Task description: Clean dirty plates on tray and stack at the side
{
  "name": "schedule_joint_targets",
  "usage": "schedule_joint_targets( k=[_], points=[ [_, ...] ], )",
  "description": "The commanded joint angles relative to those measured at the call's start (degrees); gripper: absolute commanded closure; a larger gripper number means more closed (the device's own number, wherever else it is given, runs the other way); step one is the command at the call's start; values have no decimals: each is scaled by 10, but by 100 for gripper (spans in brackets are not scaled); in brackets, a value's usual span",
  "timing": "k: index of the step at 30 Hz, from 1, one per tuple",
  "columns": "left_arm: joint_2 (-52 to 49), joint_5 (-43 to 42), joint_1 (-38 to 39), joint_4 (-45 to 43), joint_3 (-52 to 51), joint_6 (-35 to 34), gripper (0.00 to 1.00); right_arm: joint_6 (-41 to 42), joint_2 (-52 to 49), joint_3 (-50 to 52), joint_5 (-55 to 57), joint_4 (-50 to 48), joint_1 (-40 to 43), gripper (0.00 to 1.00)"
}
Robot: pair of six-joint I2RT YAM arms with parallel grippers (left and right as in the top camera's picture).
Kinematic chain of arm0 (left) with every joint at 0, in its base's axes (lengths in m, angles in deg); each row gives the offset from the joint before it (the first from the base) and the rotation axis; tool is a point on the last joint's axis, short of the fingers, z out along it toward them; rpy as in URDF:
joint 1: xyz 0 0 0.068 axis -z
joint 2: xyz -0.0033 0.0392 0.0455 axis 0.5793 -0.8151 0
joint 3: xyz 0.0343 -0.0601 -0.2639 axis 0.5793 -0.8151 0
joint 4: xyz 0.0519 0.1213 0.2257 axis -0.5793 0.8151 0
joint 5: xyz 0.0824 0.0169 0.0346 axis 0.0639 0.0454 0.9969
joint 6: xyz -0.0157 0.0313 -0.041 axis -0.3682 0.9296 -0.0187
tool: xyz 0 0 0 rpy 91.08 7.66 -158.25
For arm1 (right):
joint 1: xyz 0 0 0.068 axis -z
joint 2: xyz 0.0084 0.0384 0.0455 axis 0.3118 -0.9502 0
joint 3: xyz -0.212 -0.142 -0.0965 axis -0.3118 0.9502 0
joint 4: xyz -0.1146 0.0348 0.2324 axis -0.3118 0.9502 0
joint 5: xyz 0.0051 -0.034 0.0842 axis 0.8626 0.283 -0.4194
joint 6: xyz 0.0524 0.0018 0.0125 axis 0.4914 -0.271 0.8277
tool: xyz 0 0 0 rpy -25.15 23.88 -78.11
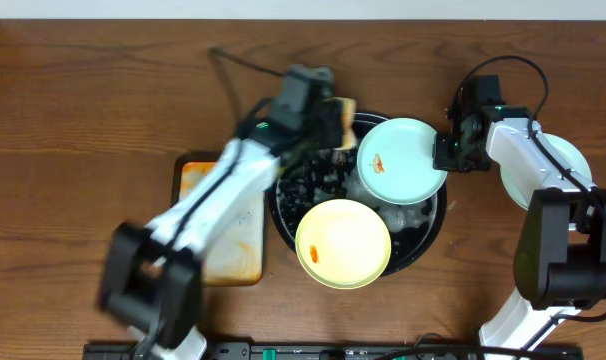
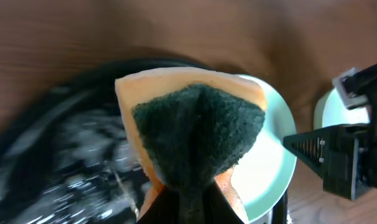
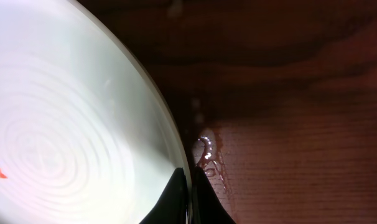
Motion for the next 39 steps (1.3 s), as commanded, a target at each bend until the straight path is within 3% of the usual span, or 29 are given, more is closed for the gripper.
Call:
schedule_joint_targets(
  k=[1, 5, 16, 22, 39],
  points=[
    [-68, -18, 31, -2, 49, -29, 93, -9, 6, -5, 26, 0, -4, 99],
    [-115, -55, 57, -44, 56, -48, 93, -9, 6, -5, 26, 0, -4, 99],
    [-184, -49, 104, -109, 56, -67, 92, -9, 6, -5, 26, 0, -4, 99],
    [-213, 33, 106, -71, 56, -66, 93, -9, 6, -5, 26, 0, -4, 99],
    [-245, 209, 105, 9, 68, 22, 93, -9, 6, -5, 28, 6, -4, 99]
  ],
)
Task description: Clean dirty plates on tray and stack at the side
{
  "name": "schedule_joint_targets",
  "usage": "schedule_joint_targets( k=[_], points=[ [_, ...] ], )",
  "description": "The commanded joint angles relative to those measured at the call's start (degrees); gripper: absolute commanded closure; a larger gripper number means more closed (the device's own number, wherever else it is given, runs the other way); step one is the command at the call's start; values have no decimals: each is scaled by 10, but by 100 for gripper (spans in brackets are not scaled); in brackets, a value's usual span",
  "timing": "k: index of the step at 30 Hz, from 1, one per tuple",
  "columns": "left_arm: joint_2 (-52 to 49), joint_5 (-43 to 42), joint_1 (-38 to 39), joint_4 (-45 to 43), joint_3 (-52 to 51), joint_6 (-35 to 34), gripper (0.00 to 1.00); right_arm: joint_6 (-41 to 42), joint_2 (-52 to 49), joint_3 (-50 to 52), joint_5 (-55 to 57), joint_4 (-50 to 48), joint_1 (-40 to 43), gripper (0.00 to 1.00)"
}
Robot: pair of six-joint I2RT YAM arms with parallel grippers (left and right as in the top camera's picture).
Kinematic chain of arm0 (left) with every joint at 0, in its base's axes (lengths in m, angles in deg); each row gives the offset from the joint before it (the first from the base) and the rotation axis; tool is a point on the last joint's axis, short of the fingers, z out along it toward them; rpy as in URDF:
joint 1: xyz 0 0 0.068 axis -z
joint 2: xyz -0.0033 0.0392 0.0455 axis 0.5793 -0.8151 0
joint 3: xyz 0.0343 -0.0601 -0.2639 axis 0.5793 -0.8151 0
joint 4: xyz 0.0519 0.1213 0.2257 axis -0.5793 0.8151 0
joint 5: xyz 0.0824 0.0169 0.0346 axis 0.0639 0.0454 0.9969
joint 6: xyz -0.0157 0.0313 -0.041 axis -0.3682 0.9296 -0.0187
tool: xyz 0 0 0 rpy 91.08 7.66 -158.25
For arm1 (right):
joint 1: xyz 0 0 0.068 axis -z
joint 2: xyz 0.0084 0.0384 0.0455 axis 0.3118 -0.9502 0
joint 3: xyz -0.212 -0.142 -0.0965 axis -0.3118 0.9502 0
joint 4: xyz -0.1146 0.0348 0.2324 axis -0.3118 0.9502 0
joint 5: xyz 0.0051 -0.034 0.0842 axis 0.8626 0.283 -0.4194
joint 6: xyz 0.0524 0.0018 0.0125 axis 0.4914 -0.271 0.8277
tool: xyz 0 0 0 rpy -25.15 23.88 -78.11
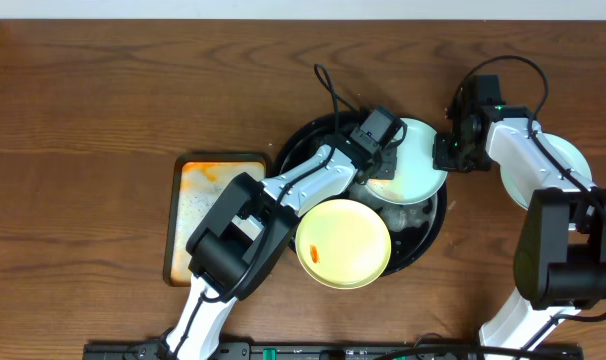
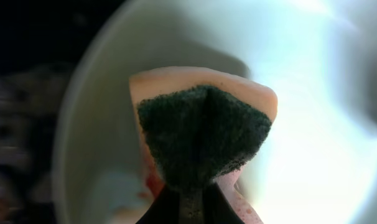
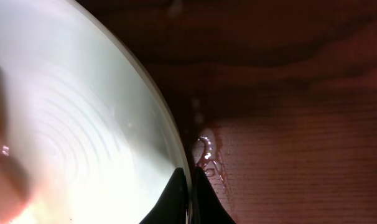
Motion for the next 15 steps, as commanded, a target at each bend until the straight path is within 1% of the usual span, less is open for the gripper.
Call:
schedule_joint_targets(
  k=[1, 5, 12, 15],
  points=[
    [-42, 113, -9, 41, -3, 29, 93, -7, 6, -5, 32, 6, -4, 99],
    [-42, 140, -9, 76, 25, 40, 93, -7, 6, -5, 45, 9, -4, 99],
    [-42, 206, -9, 179, 98, 40, 93, -6, 6, -5, 47, 9, -4, 99],
    [-42, 224, -9, 209, 116, 40, 93, -6, 6, -5, 50, 10, -4, 99]
  ],
)
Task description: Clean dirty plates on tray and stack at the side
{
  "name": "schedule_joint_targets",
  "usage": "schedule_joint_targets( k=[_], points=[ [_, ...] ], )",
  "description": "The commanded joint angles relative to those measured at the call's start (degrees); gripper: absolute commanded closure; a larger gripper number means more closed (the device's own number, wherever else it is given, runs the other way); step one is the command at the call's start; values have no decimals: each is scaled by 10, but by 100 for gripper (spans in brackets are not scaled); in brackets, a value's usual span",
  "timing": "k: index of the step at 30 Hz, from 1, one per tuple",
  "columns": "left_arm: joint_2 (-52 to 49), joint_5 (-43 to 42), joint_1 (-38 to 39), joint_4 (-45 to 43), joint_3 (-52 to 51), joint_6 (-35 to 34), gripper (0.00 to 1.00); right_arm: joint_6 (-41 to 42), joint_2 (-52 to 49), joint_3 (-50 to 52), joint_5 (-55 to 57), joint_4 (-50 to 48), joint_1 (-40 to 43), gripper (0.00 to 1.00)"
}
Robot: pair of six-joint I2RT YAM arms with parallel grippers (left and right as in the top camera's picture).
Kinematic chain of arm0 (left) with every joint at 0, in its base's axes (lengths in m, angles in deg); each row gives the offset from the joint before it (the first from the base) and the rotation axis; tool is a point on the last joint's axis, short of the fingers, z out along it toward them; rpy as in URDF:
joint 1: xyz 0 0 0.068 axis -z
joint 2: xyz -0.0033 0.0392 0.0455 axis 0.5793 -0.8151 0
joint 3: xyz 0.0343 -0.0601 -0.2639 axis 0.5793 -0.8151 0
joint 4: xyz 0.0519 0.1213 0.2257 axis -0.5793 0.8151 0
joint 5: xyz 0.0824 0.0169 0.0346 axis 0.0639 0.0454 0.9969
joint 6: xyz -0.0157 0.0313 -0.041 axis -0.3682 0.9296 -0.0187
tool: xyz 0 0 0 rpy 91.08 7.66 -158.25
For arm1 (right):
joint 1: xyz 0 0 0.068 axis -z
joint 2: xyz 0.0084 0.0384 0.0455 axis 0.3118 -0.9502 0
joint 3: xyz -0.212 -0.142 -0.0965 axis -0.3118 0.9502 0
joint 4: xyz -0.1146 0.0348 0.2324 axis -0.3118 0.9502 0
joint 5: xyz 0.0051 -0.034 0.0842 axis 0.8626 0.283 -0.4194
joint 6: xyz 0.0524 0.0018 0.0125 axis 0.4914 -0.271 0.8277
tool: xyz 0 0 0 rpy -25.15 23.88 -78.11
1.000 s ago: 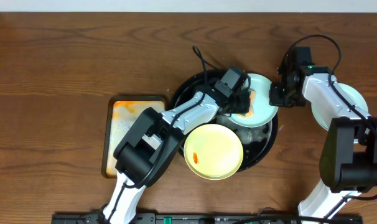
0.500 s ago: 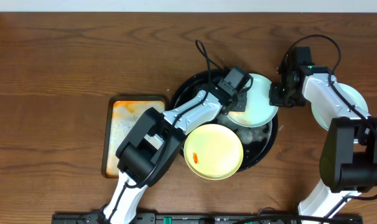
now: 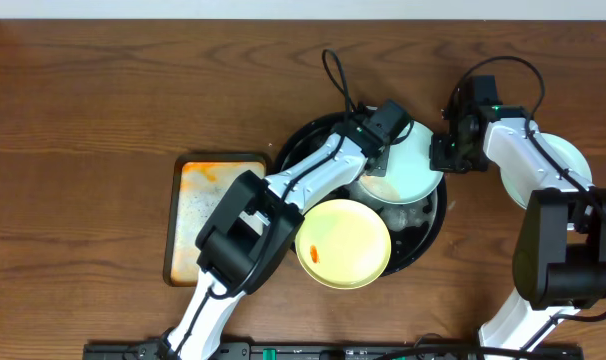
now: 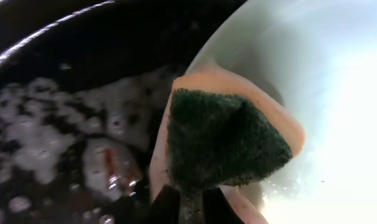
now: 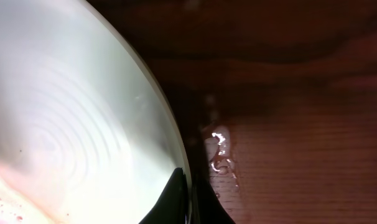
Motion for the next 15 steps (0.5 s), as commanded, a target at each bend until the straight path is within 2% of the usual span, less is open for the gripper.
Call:
schedule_joint_targets(
  k=[1, 8, 15],
  points=[
    [-14, 97, -14, 37, 20, 12, 92, -7, 6, -5, 63, 6, 2, 99],
    [-10, 99, -14, 96, 53, 11, 92, -7, 6, -5, 63, 6, 2, 99],
    [13, 83, -33, 148, 53, -47, 92, -10, 8, -6, 80, 6, 2, 99]
  ],
)
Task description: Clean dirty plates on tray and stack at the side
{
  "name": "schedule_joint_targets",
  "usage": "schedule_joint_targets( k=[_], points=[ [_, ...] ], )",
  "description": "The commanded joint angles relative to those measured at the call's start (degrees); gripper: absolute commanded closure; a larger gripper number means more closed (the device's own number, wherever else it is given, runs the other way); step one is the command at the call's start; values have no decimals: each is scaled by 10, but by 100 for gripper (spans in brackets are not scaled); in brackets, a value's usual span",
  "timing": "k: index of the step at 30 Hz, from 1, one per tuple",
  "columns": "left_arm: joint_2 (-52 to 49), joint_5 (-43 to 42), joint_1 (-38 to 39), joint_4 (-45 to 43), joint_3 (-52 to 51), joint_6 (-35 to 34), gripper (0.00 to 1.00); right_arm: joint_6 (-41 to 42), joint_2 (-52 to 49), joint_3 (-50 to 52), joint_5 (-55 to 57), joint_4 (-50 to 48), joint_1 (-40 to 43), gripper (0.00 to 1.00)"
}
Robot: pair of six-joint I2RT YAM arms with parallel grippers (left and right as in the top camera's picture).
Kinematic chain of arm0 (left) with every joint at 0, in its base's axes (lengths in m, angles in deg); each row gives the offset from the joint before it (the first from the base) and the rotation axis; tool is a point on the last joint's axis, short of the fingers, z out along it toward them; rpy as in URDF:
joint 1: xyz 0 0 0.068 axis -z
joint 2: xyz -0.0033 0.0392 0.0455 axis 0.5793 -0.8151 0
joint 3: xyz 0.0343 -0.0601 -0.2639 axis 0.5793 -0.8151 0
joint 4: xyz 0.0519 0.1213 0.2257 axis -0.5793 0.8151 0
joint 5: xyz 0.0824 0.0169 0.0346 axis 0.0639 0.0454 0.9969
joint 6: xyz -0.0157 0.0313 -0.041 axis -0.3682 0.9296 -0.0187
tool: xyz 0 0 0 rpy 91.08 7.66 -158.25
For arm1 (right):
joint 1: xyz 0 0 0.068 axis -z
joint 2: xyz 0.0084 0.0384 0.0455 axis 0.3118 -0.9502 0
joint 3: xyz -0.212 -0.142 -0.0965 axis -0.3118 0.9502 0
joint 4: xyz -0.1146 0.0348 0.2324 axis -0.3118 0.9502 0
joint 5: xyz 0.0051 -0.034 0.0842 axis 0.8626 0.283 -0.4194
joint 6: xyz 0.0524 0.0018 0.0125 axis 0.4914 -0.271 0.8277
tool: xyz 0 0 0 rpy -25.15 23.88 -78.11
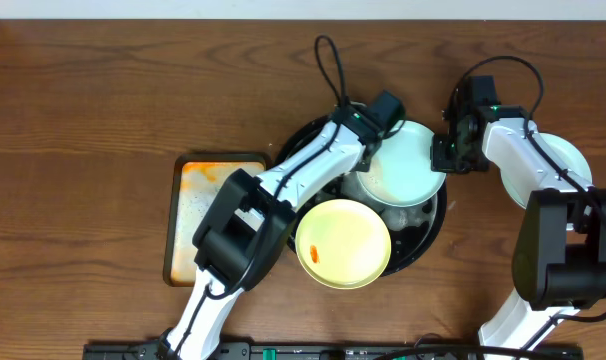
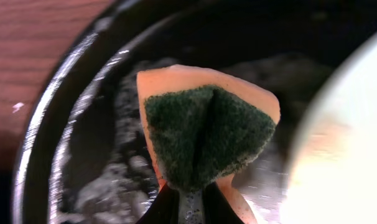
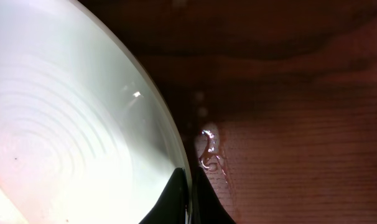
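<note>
My right gripper (image 1: 445, 155) (image 3: 190, 186) is shut on the right rim of a pale green plate (image 1: 408, 165) (image 3: 64, 124), holding it over the round black tray (image 1: 428, 235). A faint pinkish film covers the plate's lower left. An orange sponge (image 2: 204, 134) with a dark green scouring face is clamped in my left gripper (image 1: 375, 125) (image 2: 187, 199). It hangs just off the plate's upper left edge, above foamy water in the tray (image 2: 58, 124). A yellow plate (image 1: 343, 243) with an orange smear lies at the tray's front.
A rectangular tray (image 1: 215, 225) with orange residue sits left of the black tray. Another pale plate (image 1: 573, 160) lies on the table at the right, under my right arm. A small puddle (image 3: 208, 149) glistens on the wood by the held plate. A cable (image 1: 328, 60) loops behind.
The sponge was on the left part of the green plate; now it is off the plate's upper left edge, over the soapy tray. My right gripper still holds the plate.
First the sponge hung over the tray left of the green plate, which bore a small orange smear. Then it pressed on that spot, then sat at the plate's left edge. Now it is off the plate, where only a faint pinkish film shows.
</note>
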Motion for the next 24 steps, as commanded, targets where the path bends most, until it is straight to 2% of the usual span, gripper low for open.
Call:
schedule_joint_targets(
  k=[1, 7, 11, 17, 24],
  points=[
    [19, -8, -17, 15, 7, -28, 92, -13, 10, -6, 55, 2, 5, 99],
    [77, -168, -49, 22, 7, -13, 92, -30, 57, -6, 55, 0, 3, 99],
    [116, -237, -64, 26, 7, 32, 93, -57, 101, -6, 56, -4, -6, 99],
    [168, -241, -70, 58, 6, 79, 92, -61, 171, -6, 133, 0, -38, 99],
    [174, -233, -73, 88, -8, 82, 92, -86, 217, -6, 270, 1, -125, 99]
  ],
)
